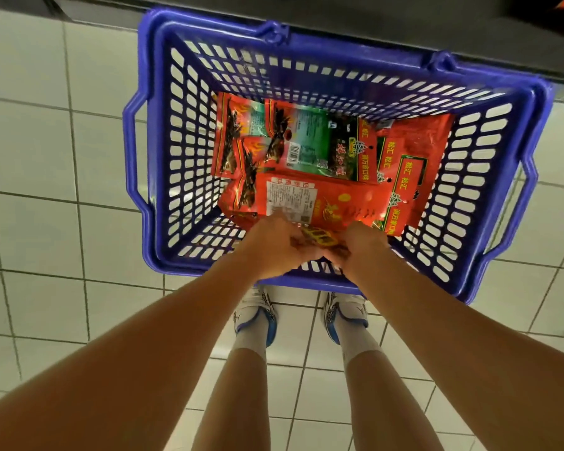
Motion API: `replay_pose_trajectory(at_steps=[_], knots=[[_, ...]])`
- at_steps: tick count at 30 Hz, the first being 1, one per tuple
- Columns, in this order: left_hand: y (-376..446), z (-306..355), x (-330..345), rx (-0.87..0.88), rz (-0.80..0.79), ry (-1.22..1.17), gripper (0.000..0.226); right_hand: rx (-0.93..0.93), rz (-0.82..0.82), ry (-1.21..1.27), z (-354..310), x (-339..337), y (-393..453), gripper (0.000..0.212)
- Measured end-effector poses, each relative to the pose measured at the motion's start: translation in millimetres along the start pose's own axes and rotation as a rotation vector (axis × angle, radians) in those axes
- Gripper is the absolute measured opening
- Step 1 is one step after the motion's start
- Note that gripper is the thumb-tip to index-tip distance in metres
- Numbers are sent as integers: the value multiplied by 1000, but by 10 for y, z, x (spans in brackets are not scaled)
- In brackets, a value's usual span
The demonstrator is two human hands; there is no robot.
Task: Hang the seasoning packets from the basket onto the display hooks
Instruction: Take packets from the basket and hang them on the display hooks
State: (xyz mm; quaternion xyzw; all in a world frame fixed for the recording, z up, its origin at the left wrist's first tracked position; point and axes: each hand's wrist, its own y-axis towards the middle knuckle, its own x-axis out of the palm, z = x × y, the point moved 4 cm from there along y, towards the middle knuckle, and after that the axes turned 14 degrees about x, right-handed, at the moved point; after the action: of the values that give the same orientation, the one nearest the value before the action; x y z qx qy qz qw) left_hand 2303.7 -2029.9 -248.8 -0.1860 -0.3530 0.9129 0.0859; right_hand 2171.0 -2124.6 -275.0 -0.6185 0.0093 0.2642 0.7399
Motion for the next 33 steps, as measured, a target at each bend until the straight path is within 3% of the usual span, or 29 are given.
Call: replay_pose_trajectory(at_steps=[3, 5, 7, 10, 12, 15, 16, 22, 29, 33], knots=[[91, -11, -141, -160, 65, -284, 61, -91, 71, -93, -54, -155, -67, 10], [129, -26, -242, -158, 123, -211, 53, -193, 32, -190, -68, -229, -233, 13], [103, 7, -305, -164, 135, -179, 44, -284, -115, -271, -77, -271, -480, 19], [-84, 130, -312, -303, 193, -574, 72, -352, -312, -332, -124, -351, -837, 34], [-318, 248, -378, -355, 297, -822, 65, -369, -318, -316, -173, -427, -1021, 41], [-724, 527, -578, -294, 434, -932, 17, -460, -367, -292, -198, -470, -1396, 33], [-867, 654, -651, -288, 470, -983, 11, -514, -375, -307, -192, -470, -1545, 29], [-1689, 1551, -1336, -140, 637, -1261, 30, -834, -278, -280, -319, -505, -2854, 24], [-2830, 2656, -2562, 83, 873, -1227, 24, -1162, -335, -151, -538, -1044, -5028, 19], [-3587, 3364, -3155, 271, 899, -1187, 27, -1307, -416, -134, -316, -1473, -6224, 22]])
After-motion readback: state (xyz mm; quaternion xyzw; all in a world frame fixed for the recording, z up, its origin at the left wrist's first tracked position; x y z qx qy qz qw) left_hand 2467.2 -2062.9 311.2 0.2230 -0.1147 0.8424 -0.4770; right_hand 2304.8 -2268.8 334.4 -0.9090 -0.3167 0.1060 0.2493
